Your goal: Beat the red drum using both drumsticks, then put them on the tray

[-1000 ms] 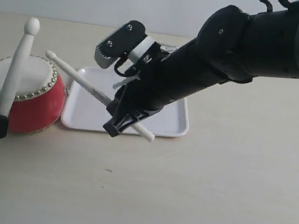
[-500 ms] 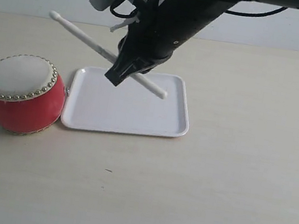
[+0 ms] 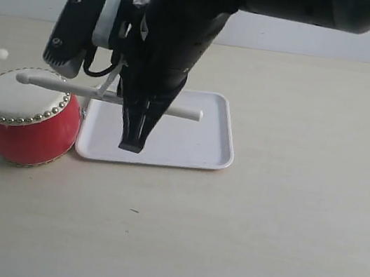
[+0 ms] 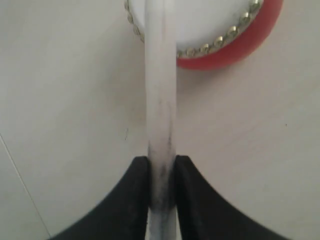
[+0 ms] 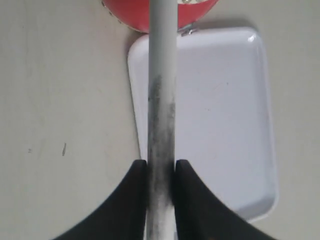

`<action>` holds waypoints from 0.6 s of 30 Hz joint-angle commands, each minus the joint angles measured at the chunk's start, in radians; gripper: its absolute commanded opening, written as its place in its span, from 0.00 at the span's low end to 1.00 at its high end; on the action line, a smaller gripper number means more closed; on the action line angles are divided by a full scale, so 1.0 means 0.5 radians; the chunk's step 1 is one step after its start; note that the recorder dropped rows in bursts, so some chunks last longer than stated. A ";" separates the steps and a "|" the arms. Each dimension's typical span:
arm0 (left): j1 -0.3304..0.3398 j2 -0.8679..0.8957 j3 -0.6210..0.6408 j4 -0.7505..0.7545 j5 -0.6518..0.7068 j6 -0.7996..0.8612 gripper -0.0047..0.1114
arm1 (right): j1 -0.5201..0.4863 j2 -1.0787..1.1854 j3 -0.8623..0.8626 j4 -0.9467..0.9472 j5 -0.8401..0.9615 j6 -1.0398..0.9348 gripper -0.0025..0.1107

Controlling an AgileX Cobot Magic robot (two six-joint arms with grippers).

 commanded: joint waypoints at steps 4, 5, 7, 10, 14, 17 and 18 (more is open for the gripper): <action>0.001 0.132 -0.011 0.049 -0.150 -0.126 0.04 | 0.080 0.027 -0.017 -0.420 -0.046 0.187 0.02; 0.001 0.132 -0.011 0.049 -0.160 -0.134 0.04 | 0.080 0.032 -0.017 -0.486 -0.046 0.236 0.02; 0.001 0.132 -0.011 0.049 -0.170 -0.181 0.04 | 0.080 0.044 -0.017 -0.596 -0.046 0.377 0.02; 0.001 0.132 -0.011 0.049 -0.170 -0.233 0.04 | 0.080 0.044 -0.017 -0.614 -0.072 0.487 0.02; 0.001 0.132 -0.011 0.049 -0.187 -0.284 0.04 | 0.080 0.047 -0.017 -0.614 -0.100 0.540 0.02; 0.001 0.132 -0.011 0.049 -0.181 -0.284 0.04 | 0.080 0.067 -0.017 -0.614 -0.105 0.549 0.02; 0.001 0.132 -0.011 0.049 -0.170 -0.284 0.04 | 0.080 0.076 -0.017 -0.614 -0.108 0.549 0.02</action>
